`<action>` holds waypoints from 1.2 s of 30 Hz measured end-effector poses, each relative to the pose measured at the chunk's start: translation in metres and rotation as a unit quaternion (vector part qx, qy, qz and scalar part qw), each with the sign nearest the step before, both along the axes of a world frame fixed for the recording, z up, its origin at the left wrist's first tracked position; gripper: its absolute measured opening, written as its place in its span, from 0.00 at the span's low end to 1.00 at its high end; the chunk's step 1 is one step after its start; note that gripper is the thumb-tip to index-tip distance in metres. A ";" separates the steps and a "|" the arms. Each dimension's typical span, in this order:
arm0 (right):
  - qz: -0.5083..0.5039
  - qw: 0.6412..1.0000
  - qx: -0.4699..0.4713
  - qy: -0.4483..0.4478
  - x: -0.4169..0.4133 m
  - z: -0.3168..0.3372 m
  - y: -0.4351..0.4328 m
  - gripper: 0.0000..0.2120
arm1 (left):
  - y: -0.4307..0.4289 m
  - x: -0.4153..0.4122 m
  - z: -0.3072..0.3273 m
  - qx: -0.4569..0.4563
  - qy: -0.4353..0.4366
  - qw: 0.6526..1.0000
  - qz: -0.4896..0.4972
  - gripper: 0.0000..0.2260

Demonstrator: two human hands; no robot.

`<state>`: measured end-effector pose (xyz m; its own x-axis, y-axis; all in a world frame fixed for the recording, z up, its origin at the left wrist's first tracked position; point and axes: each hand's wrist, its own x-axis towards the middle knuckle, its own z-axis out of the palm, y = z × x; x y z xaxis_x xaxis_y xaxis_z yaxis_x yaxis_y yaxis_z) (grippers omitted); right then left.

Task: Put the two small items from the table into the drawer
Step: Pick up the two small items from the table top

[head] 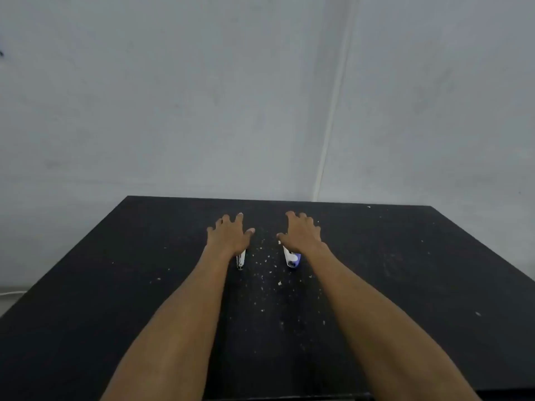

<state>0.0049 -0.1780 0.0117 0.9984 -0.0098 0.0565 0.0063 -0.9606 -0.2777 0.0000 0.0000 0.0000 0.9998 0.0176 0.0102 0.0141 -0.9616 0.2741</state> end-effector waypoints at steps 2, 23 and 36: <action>-0.006 1.000 -0.003 0.022 -0.004 -0.012 0.001 0.32 | -0.003 -0.004 -0.011 0.002 0.025 1.000 -0.008 0.30; -0.117 0.971 0.190 -0.082 -0.011 -0.032 -0.007 0.13 | -0.017 0.001 -0.020 -0.174 -0.033 0.983 0.041 0.09; -0.184 0.951 0.129 -0.211 -0.035 -0.030 -0.055 0.20 | -0.086 -0.010 -0.009 -0.213 -0.142 0.966 -0.034 0.14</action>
